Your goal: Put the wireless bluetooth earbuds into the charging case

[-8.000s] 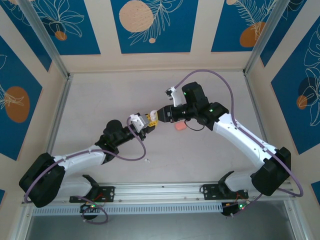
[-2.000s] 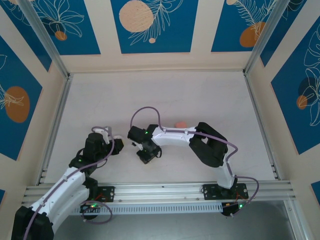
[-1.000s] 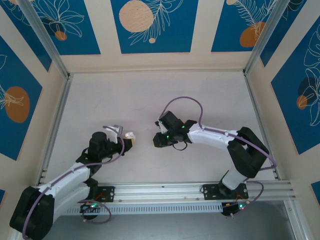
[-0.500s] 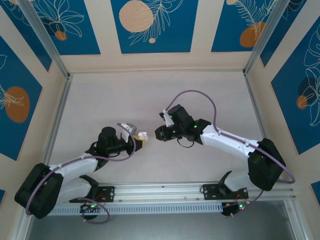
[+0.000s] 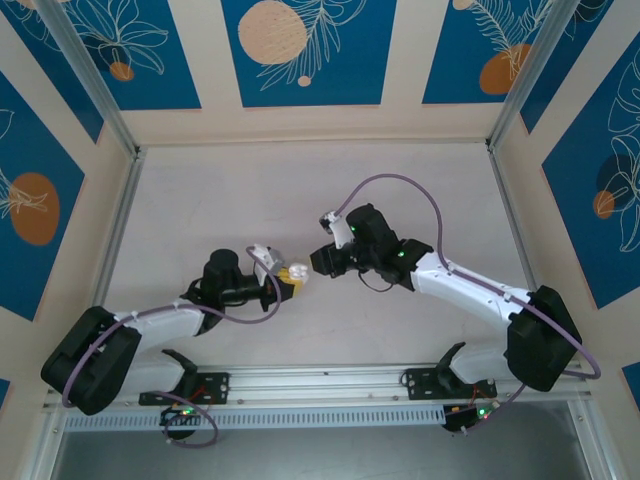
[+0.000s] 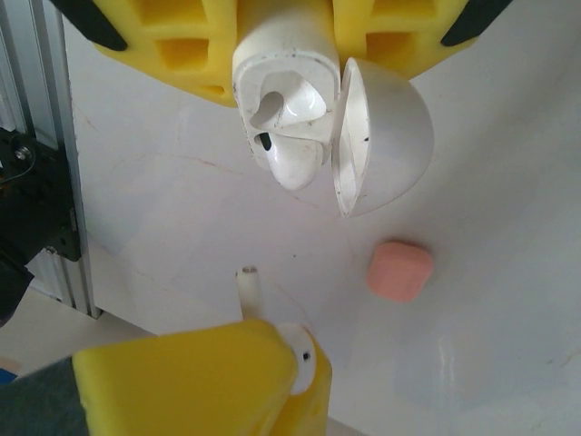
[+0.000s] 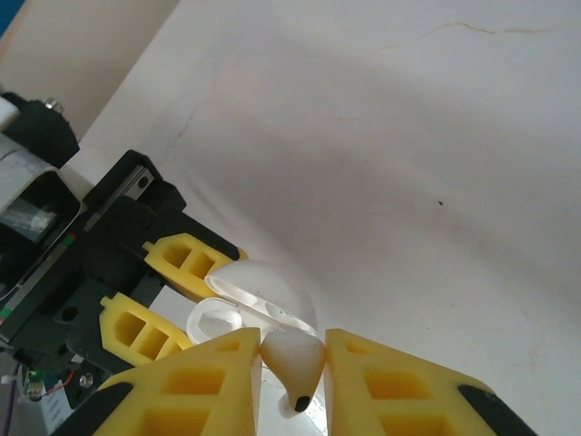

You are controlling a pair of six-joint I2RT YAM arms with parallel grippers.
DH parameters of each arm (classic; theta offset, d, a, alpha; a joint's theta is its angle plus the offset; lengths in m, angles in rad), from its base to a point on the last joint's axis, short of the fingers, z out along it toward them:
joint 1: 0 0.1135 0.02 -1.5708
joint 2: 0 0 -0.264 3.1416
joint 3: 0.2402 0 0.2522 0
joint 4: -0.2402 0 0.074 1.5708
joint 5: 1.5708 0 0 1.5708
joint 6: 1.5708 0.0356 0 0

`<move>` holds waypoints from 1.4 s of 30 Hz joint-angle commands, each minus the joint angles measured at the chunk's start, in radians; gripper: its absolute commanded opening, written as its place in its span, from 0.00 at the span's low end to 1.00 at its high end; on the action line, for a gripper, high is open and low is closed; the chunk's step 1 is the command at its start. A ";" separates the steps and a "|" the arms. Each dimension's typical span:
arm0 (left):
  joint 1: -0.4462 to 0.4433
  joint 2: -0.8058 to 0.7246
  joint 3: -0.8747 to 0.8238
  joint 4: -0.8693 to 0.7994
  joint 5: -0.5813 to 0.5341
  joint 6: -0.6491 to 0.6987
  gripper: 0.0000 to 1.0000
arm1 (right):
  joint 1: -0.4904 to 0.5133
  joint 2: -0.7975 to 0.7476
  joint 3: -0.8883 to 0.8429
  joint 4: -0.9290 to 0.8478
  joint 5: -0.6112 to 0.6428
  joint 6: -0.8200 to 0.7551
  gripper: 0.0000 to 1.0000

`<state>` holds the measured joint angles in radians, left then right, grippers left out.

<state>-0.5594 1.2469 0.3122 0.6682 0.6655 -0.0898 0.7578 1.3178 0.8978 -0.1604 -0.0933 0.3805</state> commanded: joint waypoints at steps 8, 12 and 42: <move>-0.019 0.003 0.031 0.092 0.046 0.025 0.18 | 0.062 -0.032 -0.006 0.069 -0.022 -0.091 0.23; -0.023 -0.005 0.031 0.094 0.042 0.022 0.18 | 0.080 -0.021 0.006 0.072 -0.005 -0.101 0.24; -0.036 -0.039 0.039 0.112 -0.006 -0.014 0.18 | 0.112 -0.008 0.009 0.131 0.052 -0.107 0.22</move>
<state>-0.5812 1.2175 0.3264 0.7231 0.6537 -0.0944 0.8631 1.3384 0.8883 -0.0479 -0.0650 0.2939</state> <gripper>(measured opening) 0.191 0.227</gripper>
